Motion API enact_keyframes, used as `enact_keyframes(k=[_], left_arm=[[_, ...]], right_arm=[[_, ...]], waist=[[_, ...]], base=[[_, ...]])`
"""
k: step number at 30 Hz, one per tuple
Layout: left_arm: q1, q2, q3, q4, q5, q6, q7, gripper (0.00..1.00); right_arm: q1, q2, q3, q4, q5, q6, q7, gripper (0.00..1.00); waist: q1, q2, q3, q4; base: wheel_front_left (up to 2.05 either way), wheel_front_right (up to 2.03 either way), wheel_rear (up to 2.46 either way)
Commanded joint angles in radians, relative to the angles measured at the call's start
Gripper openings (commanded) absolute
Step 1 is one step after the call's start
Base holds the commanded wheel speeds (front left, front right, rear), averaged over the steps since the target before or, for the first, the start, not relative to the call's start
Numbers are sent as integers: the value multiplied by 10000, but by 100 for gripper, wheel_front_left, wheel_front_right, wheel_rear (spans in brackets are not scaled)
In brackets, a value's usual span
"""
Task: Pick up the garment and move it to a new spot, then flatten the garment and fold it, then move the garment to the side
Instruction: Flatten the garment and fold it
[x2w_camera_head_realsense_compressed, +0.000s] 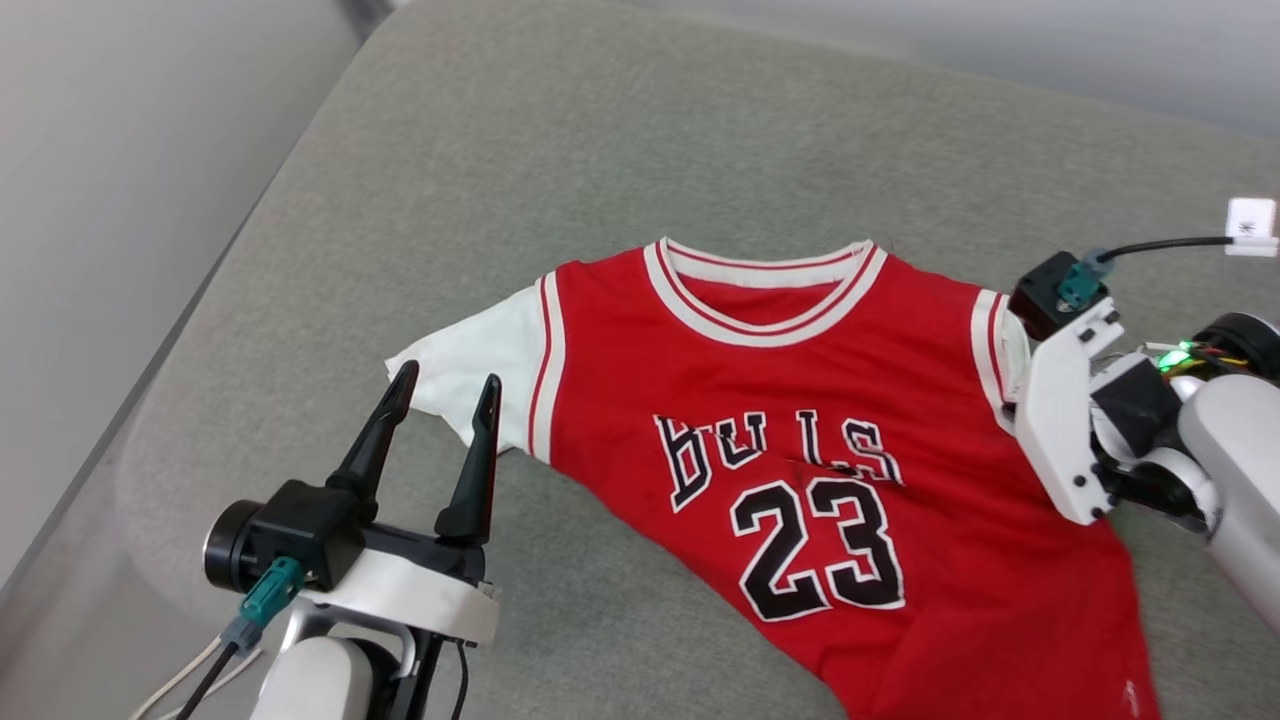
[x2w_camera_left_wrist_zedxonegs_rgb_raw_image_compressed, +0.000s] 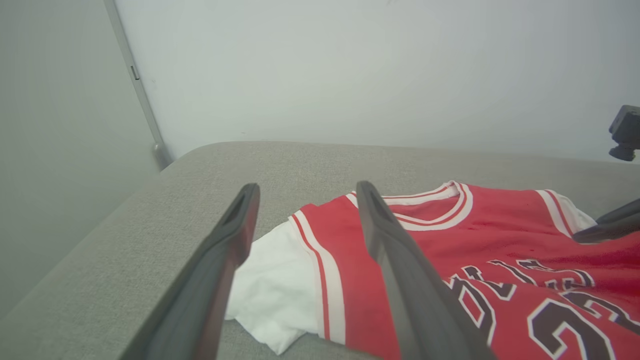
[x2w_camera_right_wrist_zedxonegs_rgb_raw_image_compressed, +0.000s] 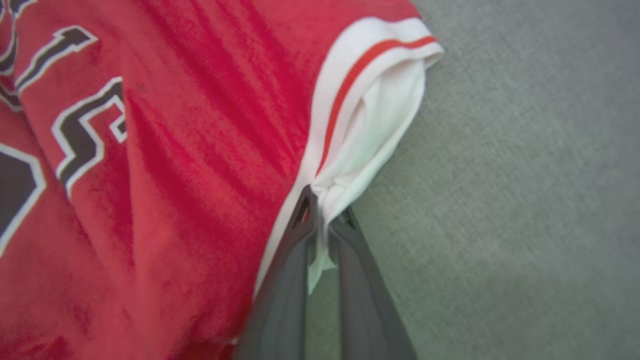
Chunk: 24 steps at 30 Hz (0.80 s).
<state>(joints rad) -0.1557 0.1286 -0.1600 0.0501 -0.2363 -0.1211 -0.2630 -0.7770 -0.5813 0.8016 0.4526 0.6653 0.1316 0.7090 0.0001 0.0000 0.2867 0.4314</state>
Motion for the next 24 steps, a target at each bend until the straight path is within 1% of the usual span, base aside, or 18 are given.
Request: enact_keyframes(k=[1, 3, 7, 11, 14, 18, 21, 22, 23, 24], left_arm=[[101, 77, 75, -12, 44, -24, -26, 100], [180, 125, 162, -49, 74, -34, -26, 100], [319, 209, 335, -111, 118, -52, -26, 100], [397, 249, 420, -154, 139, -65, -24, 100], [321, 243, 446, -180, 170, -69, -24, 100], [140, 226, 407, -196, 172, -71, -24, 100], [35, 251, 338, -141, 162, -72, -24, 100], [19, 265, 335, -123, 142, -75, -24, 100], [3, 281, 335, -97, 125, -76, -26, 100], [-5, 302, 350, -65, 112, -78, -24, 100]], right_arm=[[310, -335, 114, -1, 150, -17, -147, 0], [307, -591, 125, -283, 281, -15, -364, 0], [331, -1454, 295, -806, -34, -15, -594, 0], [576, -2212, 15, -912, -281, -15, -747, 0], [803, -2654, -328, -691, -519, -14, -855, 0], [1227, -2715, -940, 24, -696, -14, -1000, 0], [1506, -2581, -1492, 804, -894, -15, -1133, 0], [1583, -2499, -1680, 1047, -1035, -15, -1240, 7], [1642, -2383, -1819, 1253, -1194, -15, -1385, 56], [1719, -2237, -1898, 1390, -1309, -15, -1523, 100]], waist=[[-1, 0, -381, -499], [-1, 0, -535, -810], [-1, 0, -731, -1418], [-1, 0, -776, -1909], [-1, 0, -708, -2142], [-1, 0, -500, -2293], [-1, 0, -379, -2307], [-1, 0, -356, -2312], [-1, 0, -342, -2323], [-1, 0, -352, -2349]], base=[[0, 0, 0], [0, 0, 0], [0, 0, 0], [0, 0, 0], [0, 0, 0], [0, 0, 0], [0, 0, 0], [0, 0, 0], [0, 0, 0], [0, 0, 0]])
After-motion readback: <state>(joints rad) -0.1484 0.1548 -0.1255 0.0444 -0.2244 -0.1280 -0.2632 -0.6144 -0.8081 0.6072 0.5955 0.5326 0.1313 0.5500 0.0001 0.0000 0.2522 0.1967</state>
